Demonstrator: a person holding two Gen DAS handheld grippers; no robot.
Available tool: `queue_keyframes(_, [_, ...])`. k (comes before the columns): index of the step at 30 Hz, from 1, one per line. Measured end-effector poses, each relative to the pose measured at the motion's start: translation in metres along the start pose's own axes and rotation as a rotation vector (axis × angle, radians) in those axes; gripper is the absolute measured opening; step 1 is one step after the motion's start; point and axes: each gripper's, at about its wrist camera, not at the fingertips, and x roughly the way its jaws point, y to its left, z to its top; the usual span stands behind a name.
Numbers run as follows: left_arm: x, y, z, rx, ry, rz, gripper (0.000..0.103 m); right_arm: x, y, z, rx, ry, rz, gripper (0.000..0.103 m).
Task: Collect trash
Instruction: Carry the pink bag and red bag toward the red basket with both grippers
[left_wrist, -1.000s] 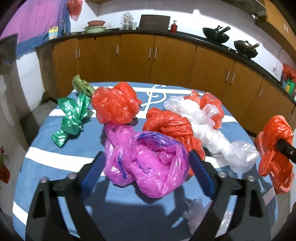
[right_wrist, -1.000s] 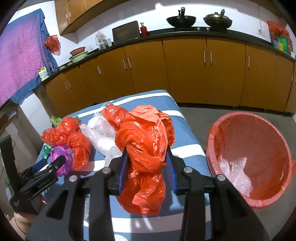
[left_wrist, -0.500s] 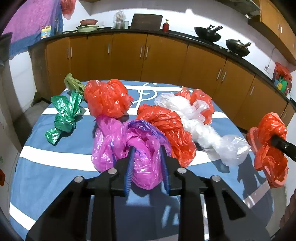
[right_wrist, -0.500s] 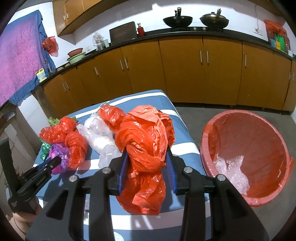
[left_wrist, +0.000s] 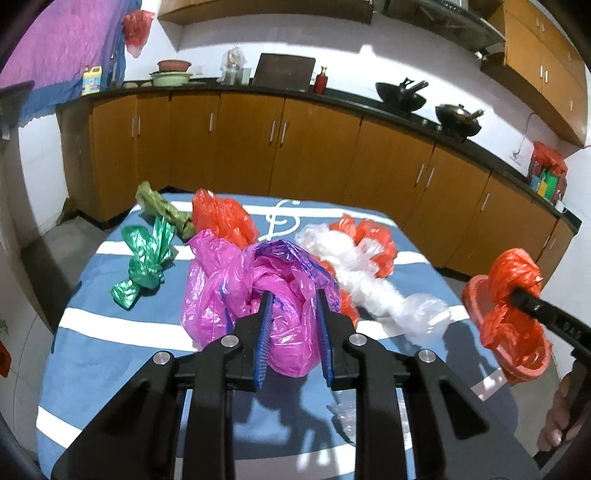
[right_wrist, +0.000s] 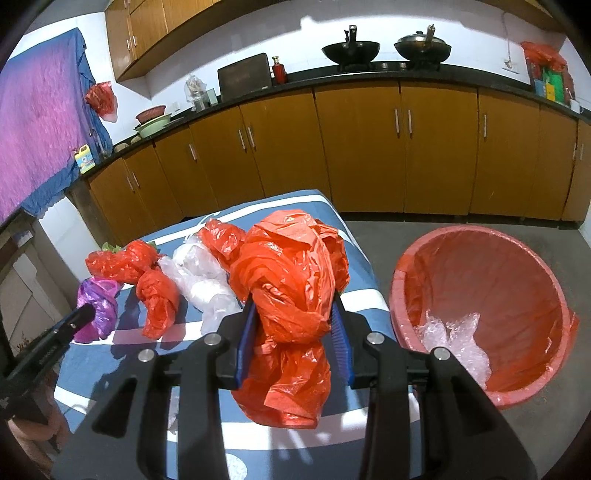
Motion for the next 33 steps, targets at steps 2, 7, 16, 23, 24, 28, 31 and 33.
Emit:
queue_keyframes(2, [-0.007, -0.004, 0.003, 0.002, -0.014, -0.014, 0.023, -0.005, -0.003, 0.000, 0.005, -0.007, -0.001, 0.037])
queue_keyframes(7, [-0.021, -0.016, 0.010, 0.020, -0.045, -0.044, 0.023, -0.017, -0.010, -0.002, 0.016, -0.023, -0.008, 0.037])
queue_keyframes(16, [-0.028, -0.038, 0.022, 0.041, -0.077, -0.095, 0.023, -0.036, -0.033, 0.000, 0.044, -0.053, -0.038, 0.037])
queue_keyframes(23, [-0.022, -0.071, 0.027, 0.075, -0.076, -0.156, 0.023, -0.049, -0.059, 0.001, 0.076, -0.071, -0.079, 0.037])
queue_keyframes(24, [-0.021, -0.075, 0.026, 0.078, -0.075, -0.165, 0.023, -0.051, -0.064, 0.001, 0.080, -0.074, -0.087, 0.037])
queue_keyframes(28, [-0.018, -0.097, 0.026, 0.101, -0.073, -0.203, 0.023, -0.057, -0.079, 0.000, 0.090, -0.082, -0.113, 0.037])
queue_keyframes(31, [-0.016, -0.116, 0.024, 0.126, -0.070, -0.234, 0.023, -0.061, -0.090, -0.001, 0.097, -0.088, -0.133, 0.037])
queue_keyframes(33, [-0.013, -0.130, 0.023, 0.144, -0.065, -0.258, 0.023, -0.063, -0.100, -0.001, 0.105, -0.090, -0.146, 0.037])
